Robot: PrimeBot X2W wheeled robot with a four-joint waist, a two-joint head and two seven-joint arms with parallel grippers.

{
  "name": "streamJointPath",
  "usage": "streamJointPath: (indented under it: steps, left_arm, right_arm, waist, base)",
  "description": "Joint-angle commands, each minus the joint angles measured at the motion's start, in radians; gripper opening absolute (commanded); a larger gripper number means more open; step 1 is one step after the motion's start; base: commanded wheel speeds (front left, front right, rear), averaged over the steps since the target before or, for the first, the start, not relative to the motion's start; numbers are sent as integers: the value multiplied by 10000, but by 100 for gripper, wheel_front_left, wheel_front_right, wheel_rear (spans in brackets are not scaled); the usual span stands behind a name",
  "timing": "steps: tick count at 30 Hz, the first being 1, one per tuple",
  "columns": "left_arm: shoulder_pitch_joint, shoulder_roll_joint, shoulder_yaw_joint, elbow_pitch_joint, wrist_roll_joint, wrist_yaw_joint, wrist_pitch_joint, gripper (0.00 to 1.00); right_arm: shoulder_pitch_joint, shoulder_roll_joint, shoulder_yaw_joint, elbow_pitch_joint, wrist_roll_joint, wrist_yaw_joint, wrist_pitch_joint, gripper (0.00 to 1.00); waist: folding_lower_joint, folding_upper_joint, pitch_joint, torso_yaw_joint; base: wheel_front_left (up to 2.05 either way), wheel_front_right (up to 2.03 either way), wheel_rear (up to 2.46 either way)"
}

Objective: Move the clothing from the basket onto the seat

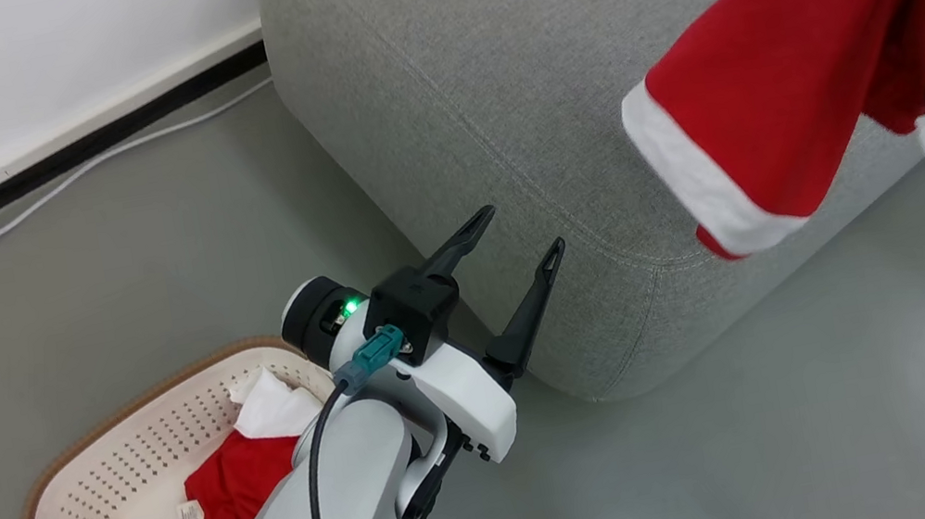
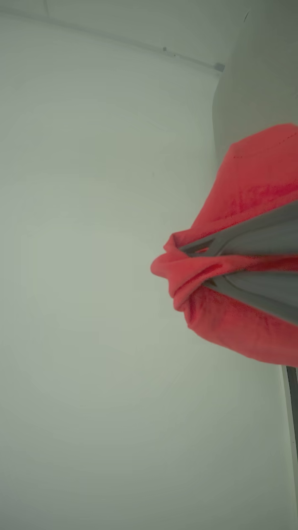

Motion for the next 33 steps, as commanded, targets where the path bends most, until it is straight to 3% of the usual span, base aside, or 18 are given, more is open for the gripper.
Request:
streamJointPath:
  steps: [1,15,25,33]
  left_arm:
    - [-446,31,304,-184,141,-67,-102,100]
    - [-1376,27,-157,-341,448,-68,-103,100]
    - [-1996,27,-460,-381,605,-62,-103,100]
    - [-2277,26,-792,-619,553,119,-103,100]
  right_arm:
    - [-398,-288,-82,-33,-103,69,-59,0]
    - [-3159,-1612,-1785,2078,-727,69,-59,0]
    - [-5146,-2481,-4132,4383,-1682,69,-59,0]
    - [-6584,-2505,-5723,6071,-2966,69,-59,0]
  waist:
    - [0,0,425,84]
    - [0,0,2830,1658]
    - [0,0,4418,2757]
    - [0,0,5304,3478]
  base:
    - [0,0,0]
    - [0,0,0]
    - [0,0,0]
    - [0,0,0]
